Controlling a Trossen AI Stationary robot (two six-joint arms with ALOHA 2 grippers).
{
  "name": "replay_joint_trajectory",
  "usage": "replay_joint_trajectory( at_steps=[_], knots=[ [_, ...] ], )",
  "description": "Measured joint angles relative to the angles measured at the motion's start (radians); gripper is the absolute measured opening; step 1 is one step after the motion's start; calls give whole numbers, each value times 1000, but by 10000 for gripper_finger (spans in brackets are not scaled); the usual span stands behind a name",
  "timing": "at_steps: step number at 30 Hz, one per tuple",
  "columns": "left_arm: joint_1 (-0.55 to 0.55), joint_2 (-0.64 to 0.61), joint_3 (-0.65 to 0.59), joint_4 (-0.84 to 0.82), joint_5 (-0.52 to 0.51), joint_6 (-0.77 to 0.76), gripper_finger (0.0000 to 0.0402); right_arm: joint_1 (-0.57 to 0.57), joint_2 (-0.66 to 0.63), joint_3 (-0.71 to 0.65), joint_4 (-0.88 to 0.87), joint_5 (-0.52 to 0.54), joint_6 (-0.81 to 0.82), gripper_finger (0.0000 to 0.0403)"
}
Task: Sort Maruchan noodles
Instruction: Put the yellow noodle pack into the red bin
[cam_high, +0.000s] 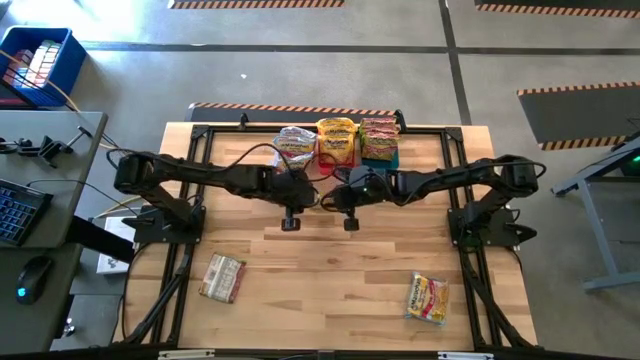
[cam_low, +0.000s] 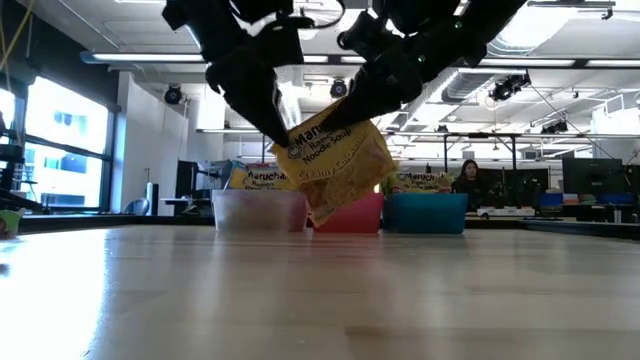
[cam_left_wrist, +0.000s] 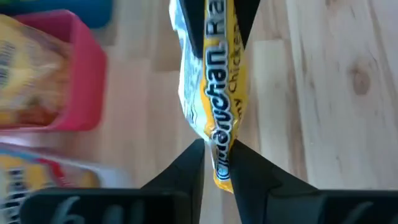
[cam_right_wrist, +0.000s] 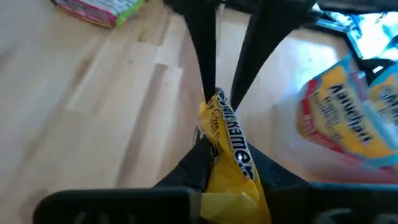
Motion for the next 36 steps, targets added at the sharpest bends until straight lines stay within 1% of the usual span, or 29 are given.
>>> replay_joint_trajectory(
  at_steps=[2, 4, 6, 9, 12, 13, 15, 17, 19, 21, 24, 28, 36],
  knots=[
    [0, -43, -18, 3, -28, 3, 68, -4, -14, 0, -17, 46, -30, 25],
    [-1, -99, -64, 59, -39, 1, 69, -16, -34, -1, -19, 69, -43, 16],
    [-1, -157, -140, 167, -40, -2, 67, -35, -62, -14, -20, 73, -58, 9],
    [-2, -249, -283, 372, -39, -2, 63, -72, -106, -53, 30, 71, -82, 6],
    [-3, -325, -439, 602, -27, -3, 59, -125, -149, -109, 148, 35, -88, 6],
    [-4, -340, -480, 690, -19, -4, 58, -146, -157, -133, 203, 27, -88, 5],
    [-3, -374, -566, 814, -19, -3, 56, -186, -159, -181, 324, 16, -82, 5],
    [-3, -388, -626, 931, -18, -5, 54, -232, -158, -226, 443, 2, -81, 5],
    [-3, -392, -668, 1009, -18, -5, 53, -285, -141, -253, 542, -38, -69, 5],
    [-3, -397, -692, 1056, -18, -5, 53, -341, -123, -276, 584, -102, -46, 5],
    [-1, -396, -699, 1065, -21, -5, 53, -419, -90, -275, 645, -199, -4, 5],
    [-1, -391, -698, 1077, -21, -4, 53, -477, -35, -252, 690, -301, 45, 4],
    [-1, -392, -699, 1073, -22, -5, 53, -509, 57, -244, 733, -326, 67, 4]
  ],
)
